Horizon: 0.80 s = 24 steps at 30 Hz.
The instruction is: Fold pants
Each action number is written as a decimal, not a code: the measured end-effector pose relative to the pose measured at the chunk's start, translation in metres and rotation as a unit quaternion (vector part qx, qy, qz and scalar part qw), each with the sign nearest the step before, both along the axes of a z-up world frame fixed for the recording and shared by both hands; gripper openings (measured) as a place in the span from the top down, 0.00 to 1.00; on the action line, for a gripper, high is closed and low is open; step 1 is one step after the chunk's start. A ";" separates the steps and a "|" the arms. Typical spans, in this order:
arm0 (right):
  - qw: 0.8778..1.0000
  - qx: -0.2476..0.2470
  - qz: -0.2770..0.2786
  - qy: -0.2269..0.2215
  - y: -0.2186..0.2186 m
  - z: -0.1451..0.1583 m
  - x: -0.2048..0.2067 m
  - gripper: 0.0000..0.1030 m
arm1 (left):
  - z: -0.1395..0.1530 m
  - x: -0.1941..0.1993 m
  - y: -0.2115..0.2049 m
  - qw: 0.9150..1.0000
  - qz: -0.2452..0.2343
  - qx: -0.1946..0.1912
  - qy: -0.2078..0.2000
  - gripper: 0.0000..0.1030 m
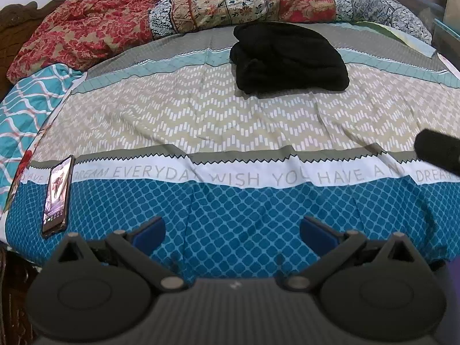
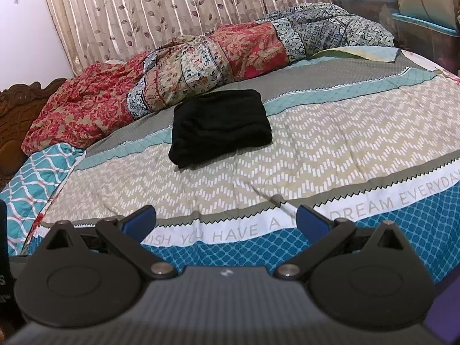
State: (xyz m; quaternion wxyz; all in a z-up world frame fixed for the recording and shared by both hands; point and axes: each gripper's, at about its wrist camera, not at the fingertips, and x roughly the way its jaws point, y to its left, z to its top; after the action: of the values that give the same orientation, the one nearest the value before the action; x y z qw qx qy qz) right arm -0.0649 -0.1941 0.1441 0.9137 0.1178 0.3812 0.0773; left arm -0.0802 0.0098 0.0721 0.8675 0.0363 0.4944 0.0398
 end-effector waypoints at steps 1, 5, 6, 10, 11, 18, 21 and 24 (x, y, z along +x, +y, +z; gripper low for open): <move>1.000 0.000 -0.001 -0.001 0.000 0.001 0.000 0.00 | 0.000 0.000 0.000 1.000 0.000 0.000 0.000 0.00; 1.000 0.002 -0.004 -0.004 -0.002 0.002 0.001 0.00 | -0.001 -0.001 0.001 1.000 0.001 0.001 0.000 0.00; 1.000 0.001 -0.004 -0.003 -0.003 0.001 0.001 0.00 | -0.001 -0.002 0.001 1.000 0.002 0.001 0.001 0.00; 1.000 0.002 -0.005 0.002 -0.003 -0.001 0.001 0.00 | -0.003 -0.003 0.004 1.000 0.005 0.001 0.004 0.00; 1.000 0.002 -0.005 0.003 -0.003 -0.001 0.001 0.00 | -0.003 -0.003 0.004 1.000 0.006 0.002 0.004 0.00; 1.000 0.002 0.001 0.005 -0.002 -0.002 0.000 0.00 | -0.004 -0.003 0.006 1.000 0.014 0.004 0.005 0.00; 1.000 0.002 0.001 0.007 -0.002 -0.003 0.001 0.00 | -0.005 -0.002 0.006 1.000 0.014 0.006 0.006 0.00; 1.000 0.003 0.000 0.008 -0.002 -0.003 0.001 0.00 | -0.006 -0.002 0.006 1.000 0.015 0.007 0.007 0.00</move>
State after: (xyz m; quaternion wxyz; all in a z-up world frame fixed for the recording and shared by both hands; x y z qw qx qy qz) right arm -0.0640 -0.1963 0.1414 0.9104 0.1208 0.3882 0.0773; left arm -0.0825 0.0160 0.0657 0.8631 0.0348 0.5007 0.0561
